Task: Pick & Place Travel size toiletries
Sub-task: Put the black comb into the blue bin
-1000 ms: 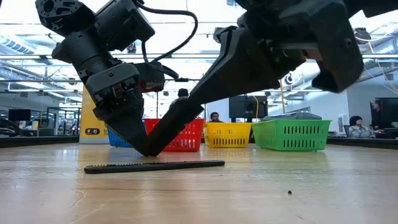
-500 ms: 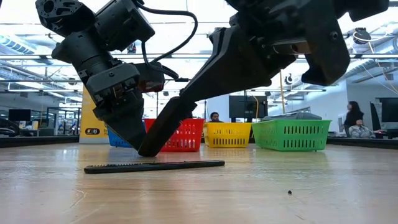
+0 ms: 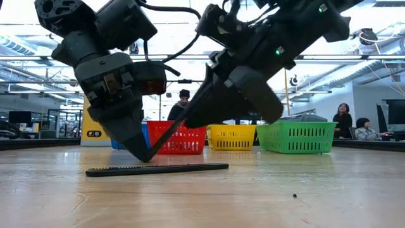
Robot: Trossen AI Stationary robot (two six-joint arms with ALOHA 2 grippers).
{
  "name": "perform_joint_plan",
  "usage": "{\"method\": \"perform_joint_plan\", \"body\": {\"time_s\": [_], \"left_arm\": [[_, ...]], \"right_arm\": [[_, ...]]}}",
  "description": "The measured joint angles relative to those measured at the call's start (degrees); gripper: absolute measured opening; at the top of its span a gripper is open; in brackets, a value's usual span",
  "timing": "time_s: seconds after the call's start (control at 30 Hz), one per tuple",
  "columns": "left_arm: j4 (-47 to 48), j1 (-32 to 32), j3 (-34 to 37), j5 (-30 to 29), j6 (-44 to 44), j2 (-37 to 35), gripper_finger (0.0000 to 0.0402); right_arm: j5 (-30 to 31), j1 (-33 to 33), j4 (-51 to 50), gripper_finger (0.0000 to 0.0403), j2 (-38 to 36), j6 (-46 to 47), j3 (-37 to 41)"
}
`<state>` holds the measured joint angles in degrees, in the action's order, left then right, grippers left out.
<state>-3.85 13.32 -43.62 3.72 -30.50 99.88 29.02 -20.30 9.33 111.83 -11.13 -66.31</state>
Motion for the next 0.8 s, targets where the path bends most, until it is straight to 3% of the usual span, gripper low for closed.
{"method": "perform_joint_plan", "body": {"time_s": [0.17,0.37,0.5,0.6,0.7,0.8], "left_arm": [[-0.59,0.03,0.02,-0.86,-0.26,0.04,0.0006],[-0.40,-0.11,0.04,-1.81,-0.02,0.04,0.0007],[-0.34,-0.13,0.04,-1.85,0.16,0.02,0.0002],[-0.27,-0.13,0.04,-1.88,0.22,0.02,0.0006],[-0.19,-0.17,0.04,-2.02,0.22,-0.03,0.0009],[-0.21,-0.43,0.04,-2.07,0.39,-0.07,0.0003]], "right_arm": [[-5.78,1.91,1.44,0.0220,1.09,0.11,-0.03],[-6.52,1.03,3.12,0.0200,1.05,-0.38,-0.06],[-6.13,0.95,3.08,0.0154,1.05,-0.15,-0.06],[-7.28,0.90,1.81,0.0093,1.05,-0.08,-0.06],[-13.17,1.05,0.49,0.0030,1.03,-1.82,-0.06],[-17.54,1.09,-1.47,0.0012,0.98,-1.81,-0.08]]}}
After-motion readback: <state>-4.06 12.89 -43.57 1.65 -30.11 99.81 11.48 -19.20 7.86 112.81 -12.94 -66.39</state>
